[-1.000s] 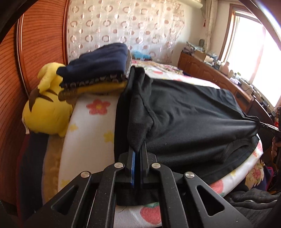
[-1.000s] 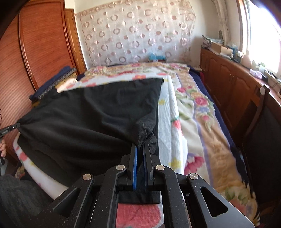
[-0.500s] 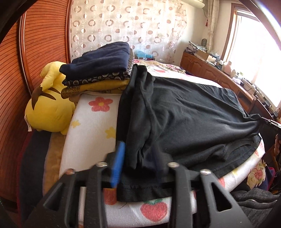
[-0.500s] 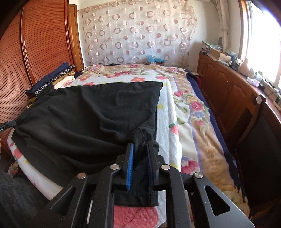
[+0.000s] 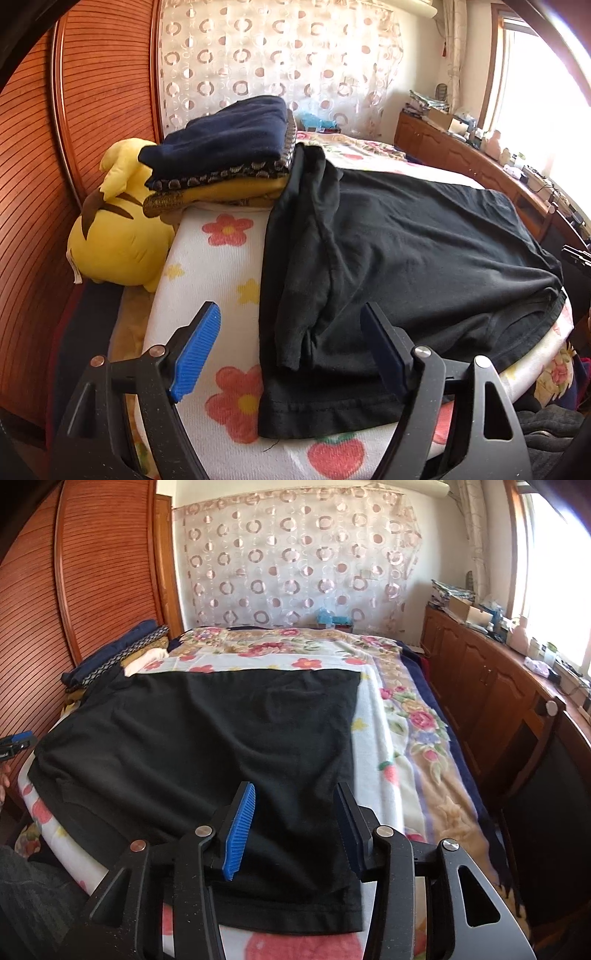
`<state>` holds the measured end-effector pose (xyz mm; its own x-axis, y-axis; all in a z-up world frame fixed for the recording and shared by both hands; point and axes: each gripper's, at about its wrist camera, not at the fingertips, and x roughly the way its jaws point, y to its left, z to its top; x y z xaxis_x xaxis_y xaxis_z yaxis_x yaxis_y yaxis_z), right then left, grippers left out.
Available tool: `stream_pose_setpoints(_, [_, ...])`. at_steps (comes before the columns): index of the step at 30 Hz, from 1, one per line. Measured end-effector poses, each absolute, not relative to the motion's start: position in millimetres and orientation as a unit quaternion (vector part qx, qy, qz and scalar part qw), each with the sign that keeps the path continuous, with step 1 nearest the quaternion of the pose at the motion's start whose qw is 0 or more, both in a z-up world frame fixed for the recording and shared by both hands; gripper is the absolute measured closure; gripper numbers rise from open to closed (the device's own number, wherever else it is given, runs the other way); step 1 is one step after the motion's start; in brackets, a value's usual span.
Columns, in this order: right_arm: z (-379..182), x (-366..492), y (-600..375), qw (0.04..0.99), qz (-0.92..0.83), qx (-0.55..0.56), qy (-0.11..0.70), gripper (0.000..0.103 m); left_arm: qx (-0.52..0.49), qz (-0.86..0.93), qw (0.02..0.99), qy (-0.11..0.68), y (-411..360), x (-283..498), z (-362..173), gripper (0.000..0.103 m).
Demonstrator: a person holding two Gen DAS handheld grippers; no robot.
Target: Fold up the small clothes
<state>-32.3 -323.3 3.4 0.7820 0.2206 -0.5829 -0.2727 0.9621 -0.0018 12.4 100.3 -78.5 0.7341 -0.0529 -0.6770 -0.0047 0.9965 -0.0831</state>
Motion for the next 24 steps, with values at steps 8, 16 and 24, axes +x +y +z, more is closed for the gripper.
stream_pose_setpoints(8, [-33.9, -24.0, -280.5, 0.927, 0.175, -0.046, 0.329, 0.057, -0.041, 0.002, 0.924, 0.38, 106.1, 16.6, -94.5, 0.024])
stream_pose_setpoints(16, [-47.7, -16.0, -268.1, 0.928, 0.17, -0.049, 0.328, 0.057, -0.043, 0.01, 0.919, 0.391, 111.8, 17.4, -103.8, 0.024])
stream_pose_setpoints(24, [-56.7, -24.8, -265.4, 0.937, 0.164, -0.041, 0.306, 0.054, -0.049, 0.009, 0.916, 0.398, 114.2, 17.5, -109.7, 0.024])
